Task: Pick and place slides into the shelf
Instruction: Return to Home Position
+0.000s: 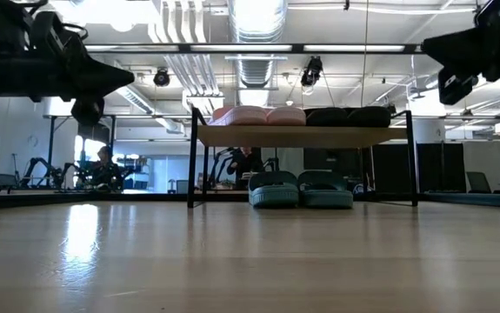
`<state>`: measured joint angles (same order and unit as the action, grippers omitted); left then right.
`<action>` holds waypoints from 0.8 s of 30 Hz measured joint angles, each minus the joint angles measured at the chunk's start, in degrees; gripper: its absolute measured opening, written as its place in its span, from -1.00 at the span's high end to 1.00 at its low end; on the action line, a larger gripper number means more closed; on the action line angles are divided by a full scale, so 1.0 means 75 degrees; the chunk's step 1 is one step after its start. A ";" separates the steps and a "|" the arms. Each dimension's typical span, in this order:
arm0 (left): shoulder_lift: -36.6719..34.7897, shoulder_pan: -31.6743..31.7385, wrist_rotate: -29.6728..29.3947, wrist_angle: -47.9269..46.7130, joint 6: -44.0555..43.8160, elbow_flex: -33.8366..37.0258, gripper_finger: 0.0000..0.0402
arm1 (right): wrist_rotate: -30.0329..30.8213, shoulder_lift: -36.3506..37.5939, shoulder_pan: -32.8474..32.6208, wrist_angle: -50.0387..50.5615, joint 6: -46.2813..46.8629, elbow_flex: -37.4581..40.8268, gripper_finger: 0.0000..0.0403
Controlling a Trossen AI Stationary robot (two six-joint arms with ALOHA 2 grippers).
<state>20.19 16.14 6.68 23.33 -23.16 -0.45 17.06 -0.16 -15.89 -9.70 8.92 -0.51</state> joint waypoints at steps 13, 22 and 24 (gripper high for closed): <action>0.0261 -0.0003 0.0006 0.0003 0.0550 0.0006 1.00 | 0.0012 -0.0090 0.0004 0.0529 0.0065 0.0000 0.96; 0.0374 -0.0003 0.0007 0.0009 0.0548 0.0014 1.00 | 0.0012 -0.0096 0.0004 0.0522 0.0065 0.0000 0.96; 0.0409 -0.0003 0.0007 0.0012 0.0548 0.0015 1.00 | 0.0009 -0.0096 0.0004 0.0522 0.0065 0.0000 0.96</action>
<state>23.27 16.12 6.73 23.42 -19.05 -0.34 17.12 -0.89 -15.86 -5.78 9.41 -0.51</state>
